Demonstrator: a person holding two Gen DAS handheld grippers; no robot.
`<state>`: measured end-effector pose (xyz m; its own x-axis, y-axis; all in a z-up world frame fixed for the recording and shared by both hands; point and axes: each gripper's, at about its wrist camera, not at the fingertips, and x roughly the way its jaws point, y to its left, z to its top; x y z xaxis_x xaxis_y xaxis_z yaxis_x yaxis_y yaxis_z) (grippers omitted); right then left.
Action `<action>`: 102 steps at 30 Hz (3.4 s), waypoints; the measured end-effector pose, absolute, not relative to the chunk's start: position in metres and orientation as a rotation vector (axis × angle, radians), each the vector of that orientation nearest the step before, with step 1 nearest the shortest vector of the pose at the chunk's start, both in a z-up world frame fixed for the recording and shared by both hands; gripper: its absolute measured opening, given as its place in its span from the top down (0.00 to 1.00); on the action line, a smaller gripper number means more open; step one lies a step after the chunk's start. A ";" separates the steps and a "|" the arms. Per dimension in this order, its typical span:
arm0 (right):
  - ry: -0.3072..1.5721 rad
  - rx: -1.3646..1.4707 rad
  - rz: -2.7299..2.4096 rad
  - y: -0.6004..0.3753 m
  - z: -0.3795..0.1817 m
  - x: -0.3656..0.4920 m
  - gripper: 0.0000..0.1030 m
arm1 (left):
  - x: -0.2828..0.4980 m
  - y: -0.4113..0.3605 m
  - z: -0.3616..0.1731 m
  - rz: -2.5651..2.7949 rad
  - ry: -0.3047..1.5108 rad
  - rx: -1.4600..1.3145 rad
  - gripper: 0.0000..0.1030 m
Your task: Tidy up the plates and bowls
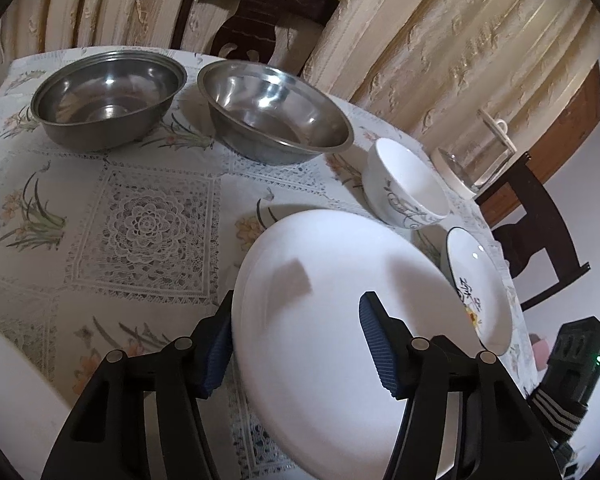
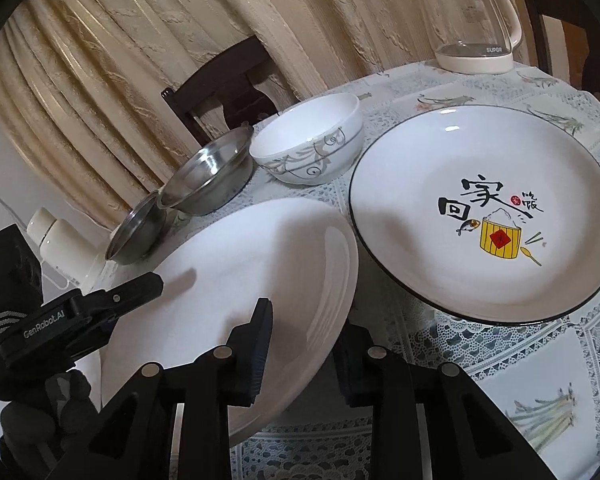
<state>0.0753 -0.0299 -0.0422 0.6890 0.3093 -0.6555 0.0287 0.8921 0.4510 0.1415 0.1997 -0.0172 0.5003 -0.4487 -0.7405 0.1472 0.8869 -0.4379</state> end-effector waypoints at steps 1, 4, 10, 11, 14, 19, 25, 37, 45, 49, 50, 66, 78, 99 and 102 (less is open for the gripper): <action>0.799 0.452 0.165 -0.029 -0.042 0.075 0.70 | 0.140 0.200 -0.016 -0.370 0.982 -0.338 0.41; 0.787 0.442 0.175 -0.027 -0.039 0.072 0.70 | 0.135 0.203 -0.012 -0.373 0.973 -0.338 0.41; 0.766 0.426 0.199 -0.018 -0.030 0.065 0.70 | 0.125 0.214 -0.005 -0.373 0.951 -0.361 0.42; 0.763 0.426 0.204 -0.016 -0.029 0.064 0.70 | 0.123 0.216 -0.002 -0.373 0.944 -0.364 0.42; 0.760 0.425 0.221 -0.009 -0.025 0.062 0.70 | 0.116 0.224 0.003 -0.368 0.927 -0.372 0.42; 0.757 0.409 0.256 0.007 -0.019 0.057 0.70 | 0.103 0.242 0.009 -0.348 0.912 -0.388 0.42; 0.756 0.385 0.307 0.030 -0.013 0.050 0.70 | 0.083 0.269 0.016 -0.316 0.890 -0.410 0.42; 0.776 0.327 0.414 0.085 -0.009 0.033 0.70 | 0.035 0.336 0.019 -0.234 0.865 -0.452 0.42; 0.798 0.283 0.459 0.117 -0.010 0.021 0.70 | 0.006 0.369 0.013 -0.190 0.859 -0.479 0.42; 0.811 0.264 0.474 0.129 -0.013 0.018 0.70 | -0.005 0.382 0.008 -0.176 0.866 -0.489 0.42; 0.814 0.260 0.476 0.132 -0.014 0.017 0.70 | -0.006 0.385 0.006 -0.173 0.869 -0.492 0.42; 0.860 0.226 0.490 0.158 -0.023 0.006 0.70 | -0.028 0.411 -0.008 -0.141 0.890 -0.531 0.42; 0.883 0.225 0.475 0.164 -0.029 0.004 0.70 | -0.032 0.418 -0.015 -0.135 0.912 -0.550 0.42; 0.888 0.222 0.473 0.166 -0.031 0.003 0.70 | -0.032 0.433 -0.006 -0.107 0.863 -0.523 0.41; 0.891 0.223 0.473 0.168 -0.032 0.003 0.70 | -0.035 0.443 0.003 -0.062 0.812 -0.503 0.41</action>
